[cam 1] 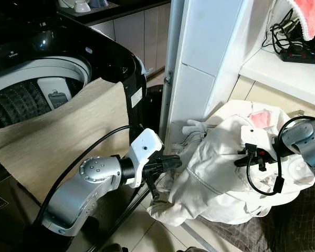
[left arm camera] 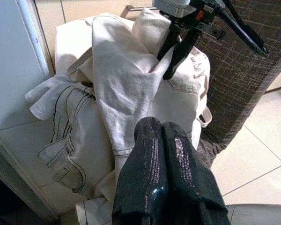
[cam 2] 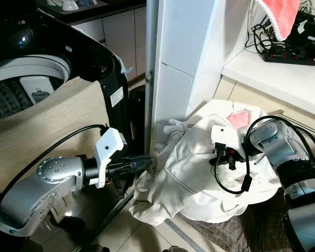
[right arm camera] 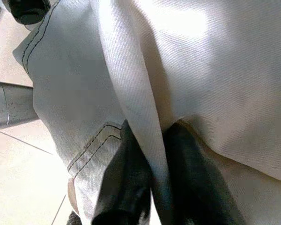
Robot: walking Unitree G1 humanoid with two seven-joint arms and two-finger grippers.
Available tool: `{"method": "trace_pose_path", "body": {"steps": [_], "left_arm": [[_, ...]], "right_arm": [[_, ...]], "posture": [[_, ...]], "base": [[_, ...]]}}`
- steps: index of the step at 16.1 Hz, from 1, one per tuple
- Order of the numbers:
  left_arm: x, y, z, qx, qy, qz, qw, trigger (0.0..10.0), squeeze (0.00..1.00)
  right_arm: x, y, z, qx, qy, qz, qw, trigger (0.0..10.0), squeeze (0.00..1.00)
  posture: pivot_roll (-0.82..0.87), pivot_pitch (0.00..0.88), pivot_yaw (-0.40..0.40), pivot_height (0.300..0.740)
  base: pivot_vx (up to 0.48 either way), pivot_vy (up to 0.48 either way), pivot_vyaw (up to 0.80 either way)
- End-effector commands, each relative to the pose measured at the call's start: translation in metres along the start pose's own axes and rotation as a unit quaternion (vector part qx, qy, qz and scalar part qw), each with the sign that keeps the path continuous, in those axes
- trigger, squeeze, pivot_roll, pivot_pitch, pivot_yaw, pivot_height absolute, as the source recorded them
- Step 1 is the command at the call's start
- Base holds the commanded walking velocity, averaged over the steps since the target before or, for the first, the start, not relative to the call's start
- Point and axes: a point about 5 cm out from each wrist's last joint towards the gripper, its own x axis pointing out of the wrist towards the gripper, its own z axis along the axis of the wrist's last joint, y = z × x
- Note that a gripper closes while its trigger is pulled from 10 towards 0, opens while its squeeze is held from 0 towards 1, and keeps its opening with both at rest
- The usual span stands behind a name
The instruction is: Clothes washing
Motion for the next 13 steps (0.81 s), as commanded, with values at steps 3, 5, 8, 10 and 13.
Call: {"method": "trace_pose_path", "body": {"steps": [3, 5, 8, 10, 13], "left_arm": [[0.0, 0.0, 0.004, 0.01, -0.005, -0.002, 1.0, 10.0, 0.0], [0.0, 0.001, 0.003, 0.01, -0.004, 0.0, 1.0, 10.0, 0.0], [0.001, 0.002, 0.004, 0.013, -0.01, 0.006, 1.0, 10.0, 0.0], [0.004, 0.012, 0.016, 0.015, -0.057, 0.057, 0.997, 10.0, 0.0], [0.003, 0.029, 0.054, 0.017, -0.187, 0.129, 0.974, 10.0, 0.27]], "right_arm": [[-0.007, -0.001, 0.007, 0.011, -0.047, -0.004, 0.999, 0.0, 0.0], [-0.008, 0.002, 0.013, 0.021, -0.088, -0.004, 0.996, 0.0, 0.0], [-0.01, 0.009, 0.017, 0.045, -0.145, -0.002, 0.988, 0.0, 0.0], [-0.024, 0.012, 0.026, 0.071, -0.238, -0.037, 0.968, 0.0, 0.0], [-0.062, 0.01, 0.059, 0.106, -0.408, -0.103, 0.901, 0.0, 0.0]], "posture": [[-0.11, 0.036, -0.013, 0.74], [-0.11, 0.026, -0.005, 0.74], [-0.11, 0.013, -0.004, 0.74], [-0.11, 0.003, -0.013, 0.74], [-0.12, 0.0, -0.016, 0.74]], "base": [[0.0, 0.0, 0.0], [0.0, 0.0, 0.0], [0.0, 0.0, 0.0], [0.0, 0.0, 0.0], [0.0, 0.0, 0.0]]}}
